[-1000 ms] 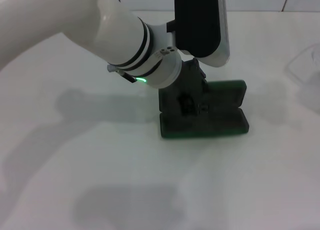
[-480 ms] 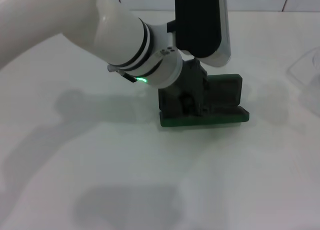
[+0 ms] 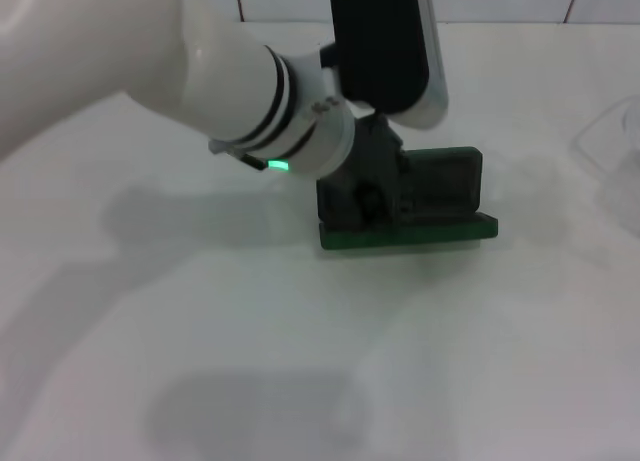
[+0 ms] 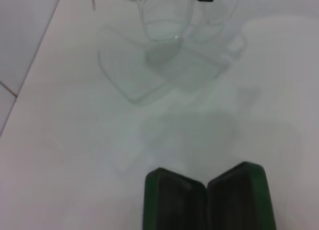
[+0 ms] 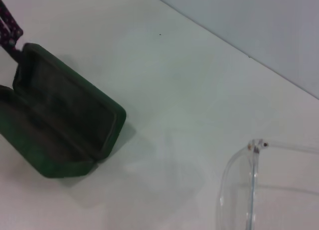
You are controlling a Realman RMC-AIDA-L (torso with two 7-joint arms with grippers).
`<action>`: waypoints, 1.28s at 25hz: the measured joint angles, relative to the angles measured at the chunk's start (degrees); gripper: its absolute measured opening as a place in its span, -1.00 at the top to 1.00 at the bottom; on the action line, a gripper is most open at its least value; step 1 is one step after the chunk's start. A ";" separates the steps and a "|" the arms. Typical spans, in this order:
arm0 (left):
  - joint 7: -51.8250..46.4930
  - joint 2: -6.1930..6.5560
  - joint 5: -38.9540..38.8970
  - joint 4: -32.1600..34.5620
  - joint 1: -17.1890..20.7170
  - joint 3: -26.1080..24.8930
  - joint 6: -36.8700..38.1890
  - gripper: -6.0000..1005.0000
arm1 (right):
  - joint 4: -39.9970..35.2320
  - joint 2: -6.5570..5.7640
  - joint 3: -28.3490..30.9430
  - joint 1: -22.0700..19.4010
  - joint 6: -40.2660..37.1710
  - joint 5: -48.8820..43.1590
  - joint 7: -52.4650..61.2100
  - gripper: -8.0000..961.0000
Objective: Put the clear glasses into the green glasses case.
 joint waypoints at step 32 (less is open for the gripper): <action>-1.86 -0.04 0.03 0.45 6.95 7.99 -6.68 0.90 | 0.03 -0.09 0.00 0.90 -1.36 -0.41 1.40 0.85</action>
